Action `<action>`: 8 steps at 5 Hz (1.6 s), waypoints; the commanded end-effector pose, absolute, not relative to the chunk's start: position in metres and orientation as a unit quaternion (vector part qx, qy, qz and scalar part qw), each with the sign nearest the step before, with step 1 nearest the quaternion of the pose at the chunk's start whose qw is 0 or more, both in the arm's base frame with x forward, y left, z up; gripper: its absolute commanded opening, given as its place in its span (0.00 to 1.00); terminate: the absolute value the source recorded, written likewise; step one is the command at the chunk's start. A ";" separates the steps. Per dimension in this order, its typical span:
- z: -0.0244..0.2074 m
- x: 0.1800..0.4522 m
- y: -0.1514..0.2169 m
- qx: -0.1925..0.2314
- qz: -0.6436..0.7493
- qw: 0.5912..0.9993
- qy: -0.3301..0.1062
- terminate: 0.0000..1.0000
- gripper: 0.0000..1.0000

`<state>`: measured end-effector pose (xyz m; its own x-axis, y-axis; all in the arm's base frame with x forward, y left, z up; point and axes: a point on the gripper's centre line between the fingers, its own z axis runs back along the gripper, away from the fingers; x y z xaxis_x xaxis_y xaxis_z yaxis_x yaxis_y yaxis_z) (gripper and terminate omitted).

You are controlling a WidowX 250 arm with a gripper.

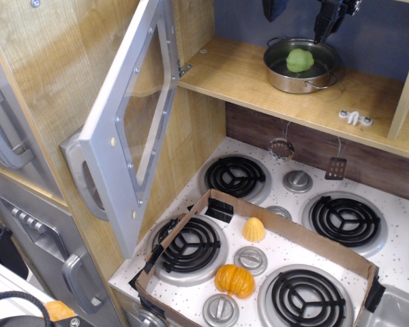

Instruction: Close microwave

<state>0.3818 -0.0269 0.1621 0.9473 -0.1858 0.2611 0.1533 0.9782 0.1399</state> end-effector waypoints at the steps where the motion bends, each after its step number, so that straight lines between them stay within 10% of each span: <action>1: 0.162 0.382 -0.027 0.059 -0.086 0.985 -0.138 0.00 1.00; 8: 0.221 0.261 0.083 0.192 -0.105 0.975 -0.045 0.00 1.00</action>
<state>0.2598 0.0836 0.2055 0.9763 -0.2161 0.0058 0.1994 0.9106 0.3619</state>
